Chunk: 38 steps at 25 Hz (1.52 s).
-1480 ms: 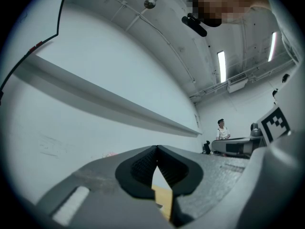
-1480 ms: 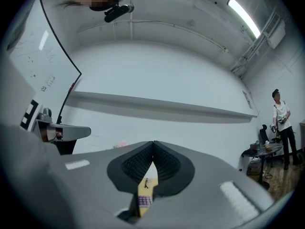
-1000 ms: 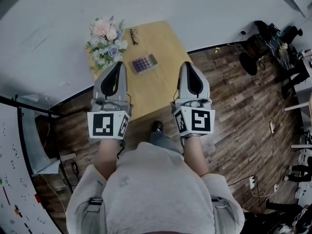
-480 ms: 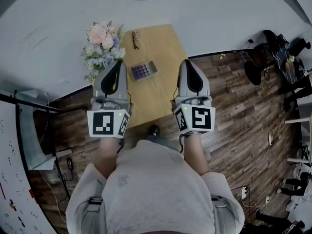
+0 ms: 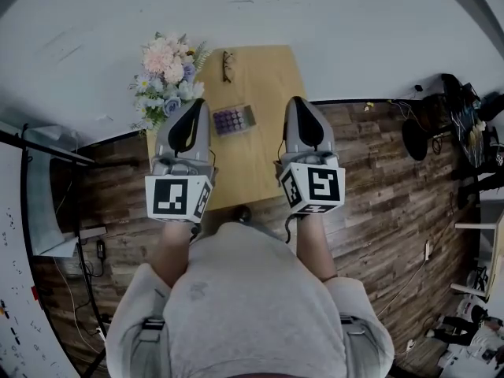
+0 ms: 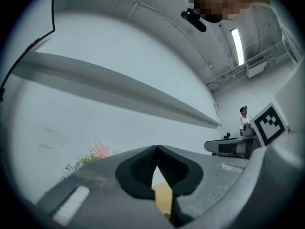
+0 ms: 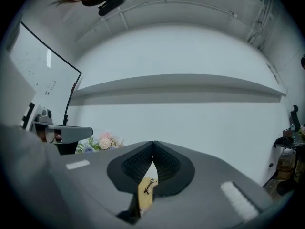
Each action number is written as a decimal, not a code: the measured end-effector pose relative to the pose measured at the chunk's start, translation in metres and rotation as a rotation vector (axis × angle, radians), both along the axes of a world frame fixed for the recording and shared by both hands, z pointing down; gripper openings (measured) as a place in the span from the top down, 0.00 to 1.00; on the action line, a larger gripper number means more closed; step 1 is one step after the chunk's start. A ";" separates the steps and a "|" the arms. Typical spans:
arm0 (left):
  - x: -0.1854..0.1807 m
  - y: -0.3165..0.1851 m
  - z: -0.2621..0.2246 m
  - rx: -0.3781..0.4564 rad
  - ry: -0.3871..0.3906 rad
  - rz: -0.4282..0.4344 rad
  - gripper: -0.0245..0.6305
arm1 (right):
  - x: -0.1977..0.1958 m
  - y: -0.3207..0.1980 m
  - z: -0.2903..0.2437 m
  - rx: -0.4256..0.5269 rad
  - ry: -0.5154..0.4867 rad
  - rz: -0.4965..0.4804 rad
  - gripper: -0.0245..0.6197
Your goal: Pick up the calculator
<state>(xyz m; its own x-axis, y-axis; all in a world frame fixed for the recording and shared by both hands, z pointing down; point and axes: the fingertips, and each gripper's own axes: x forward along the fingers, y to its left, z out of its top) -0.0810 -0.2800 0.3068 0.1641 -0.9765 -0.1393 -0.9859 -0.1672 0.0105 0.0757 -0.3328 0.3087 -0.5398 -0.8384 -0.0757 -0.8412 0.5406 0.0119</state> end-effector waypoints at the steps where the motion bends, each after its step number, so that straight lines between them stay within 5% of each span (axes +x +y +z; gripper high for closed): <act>1: 0.001 -0.002 0.003 -0.007 -0.001 -0.007 0.95 | -0.001 -0.004 0.003 -0.010 0.004 -0.011 0.96; 13: 0.009 -0.026 0.062 -0.161 0.002 -0.050 0.95 | -0.015 -0.035 0.051 -0.134 0.044 -0.108 0.96; 27: 0.004 -0.046 0.186 -0.534 0.130 -0.065 0.95 | -0.031 -0.059 0.139 -0.357 0.151 -0.195 0.96; 38: -0.011 -0.056 0.265 -0.769 0.258 -0.079 0.79 | -0.047 -0.078 0.223 -0.563 0.249 -0.249 0.95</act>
<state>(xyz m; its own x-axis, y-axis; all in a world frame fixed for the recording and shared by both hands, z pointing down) -0.0917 -0.3360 0.5721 0.1449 -0.8220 0.5507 -0.9452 0.0495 0.3226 0.0292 -0.4111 0.5316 -0.6672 -0.5616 0.4893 -0.6991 0.6989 -0.1510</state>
